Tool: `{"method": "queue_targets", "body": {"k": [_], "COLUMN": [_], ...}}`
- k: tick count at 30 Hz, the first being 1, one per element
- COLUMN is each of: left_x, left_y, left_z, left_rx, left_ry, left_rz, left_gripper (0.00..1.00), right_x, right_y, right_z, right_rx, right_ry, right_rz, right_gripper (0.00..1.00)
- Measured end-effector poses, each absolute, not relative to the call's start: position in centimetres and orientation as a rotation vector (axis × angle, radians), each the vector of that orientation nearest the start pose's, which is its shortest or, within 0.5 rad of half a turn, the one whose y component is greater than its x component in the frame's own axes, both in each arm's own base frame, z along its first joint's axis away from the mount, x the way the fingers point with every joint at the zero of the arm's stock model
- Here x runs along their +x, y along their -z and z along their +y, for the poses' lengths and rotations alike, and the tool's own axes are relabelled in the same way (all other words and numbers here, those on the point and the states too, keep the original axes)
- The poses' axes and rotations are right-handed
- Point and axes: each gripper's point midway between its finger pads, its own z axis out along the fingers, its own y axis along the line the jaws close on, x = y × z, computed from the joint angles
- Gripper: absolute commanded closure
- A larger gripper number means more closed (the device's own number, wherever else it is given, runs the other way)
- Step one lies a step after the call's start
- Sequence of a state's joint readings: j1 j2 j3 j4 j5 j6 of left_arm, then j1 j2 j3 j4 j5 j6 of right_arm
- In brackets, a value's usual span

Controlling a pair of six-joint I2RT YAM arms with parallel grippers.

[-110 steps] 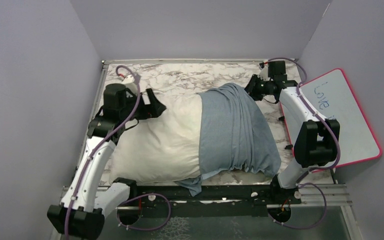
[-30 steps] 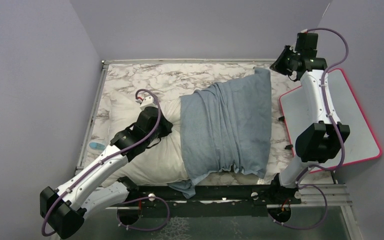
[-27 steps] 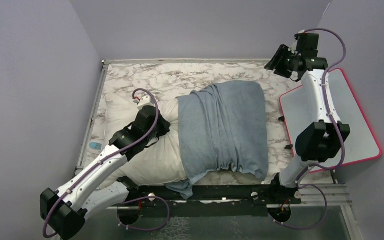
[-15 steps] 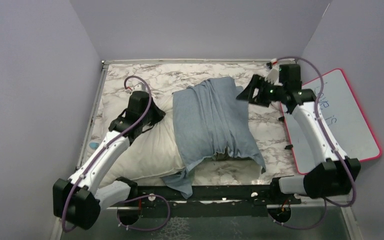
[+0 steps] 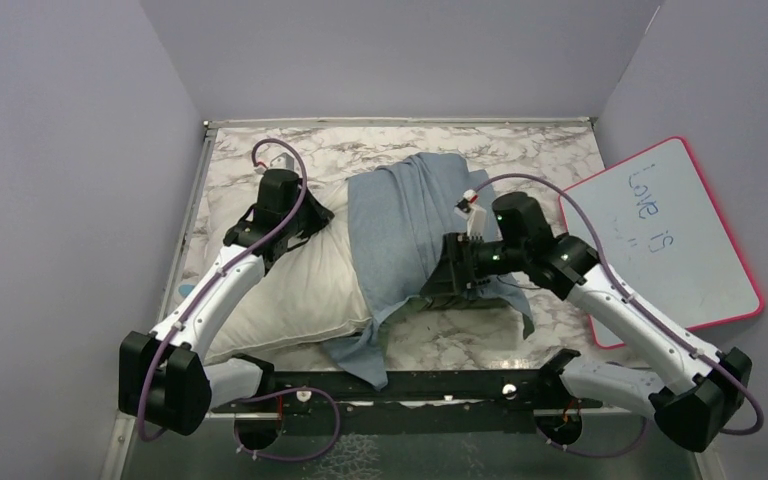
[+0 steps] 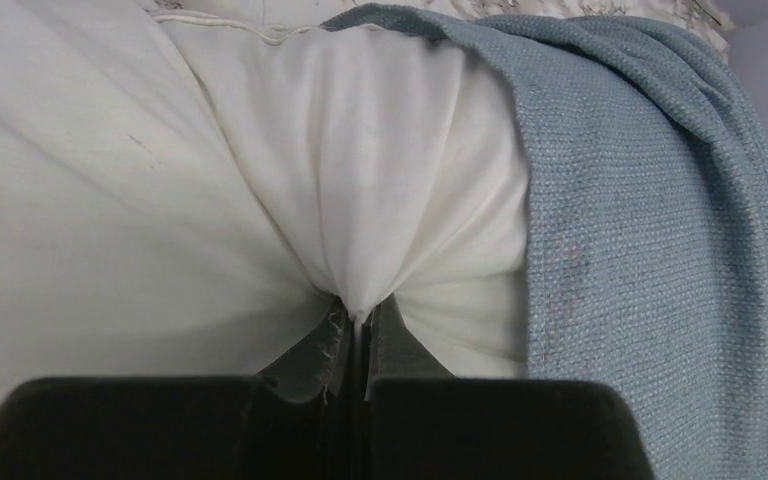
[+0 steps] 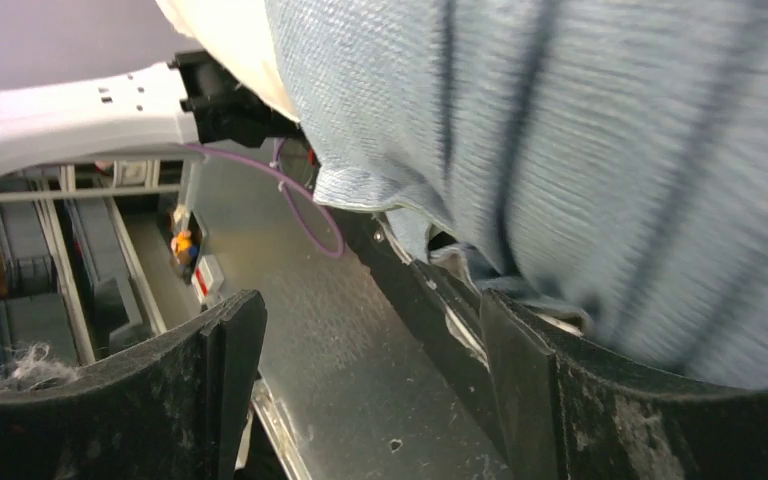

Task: Remove the pillowcase from the pillow
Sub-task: Remove the pillow from the pillowcase.

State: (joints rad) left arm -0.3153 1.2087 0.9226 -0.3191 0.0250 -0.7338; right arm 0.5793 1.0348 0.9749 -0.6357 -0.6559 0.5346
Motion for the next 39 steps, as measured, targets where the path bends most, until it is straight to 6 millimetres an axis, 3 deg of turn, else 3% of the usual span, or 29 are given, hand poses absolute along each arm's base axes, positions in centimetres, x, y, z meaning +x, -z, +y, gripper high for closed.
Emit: {"method": "queue_targets", "body": {"k": [1,6,9,15,18,20,22,23,29,33,39], "left_x": [33.7,33.3,33.1,32.5,32.1,32.0,31.7,31.7,31.0,30.3,29.4], "left_y": [-18.2,-18.3,-18.4,-18.6,-18.8,-18.8,-18.8,-18.8,-18.6,-18.5,-18.0], "left_z": [-14.4,-14.3,-14.3,-14.6,-14.6,-14.4,-14.1,-14.0,-13.5,-12.8,-12.4], "left_rx": [-0.451,-0.446,-0.448,-0.434,-0.427,-0.427,-0.429,-0.429,-0.369,-0.350,-0.338], "left_ry": [0.616,0.625,0.632,0.661,0.673,0.674,0.669,0.664,0.640,0.615,0.602], "left_rz": [2.196,2.185,2.178,2.174,2.163,2.154,2.141,2.136,2.107,2.082,2.076], "left_gripper": [1.00,1.00,1.00,1.00,1.00,1.00,1.00,1.00,1.00,1.00,1.00], "right_x": [15.4,12.0,11.2,13.9,15.5,16.3,17.3,17.8,19.9,21.5,24.6], "right_y": [-22.9,-19.7,-17.3,-14.1,-14.3,-14.6,-14.8,-15.0,-16.3,-16.0,-16.9], "right_z": [25.1,29.7,31.1,30.8,30.9,31.0,30.7,30.5,27.4,22.4,15.3], "right_rx": [-0.420,-0.524,-0.440,-0.095,0.060,0.123,0.187,0.222,0.365,0.439,0.439], "right_ry": [-1.282,-1.210,-1.119,-1.038,-1.046,-1.037,-0.995,-0.964,-0.718,-0.463,-0.135], "right_rz": [2.412,2.538,2.593,2.540,2.466,2.433,2.412,2.407,2.344,2.264,2.140], "right_gripper": [0.18,0.21,0.24,0.25,0.45,0.78,0.91,0.93,0.91,0.85,0.88]}}
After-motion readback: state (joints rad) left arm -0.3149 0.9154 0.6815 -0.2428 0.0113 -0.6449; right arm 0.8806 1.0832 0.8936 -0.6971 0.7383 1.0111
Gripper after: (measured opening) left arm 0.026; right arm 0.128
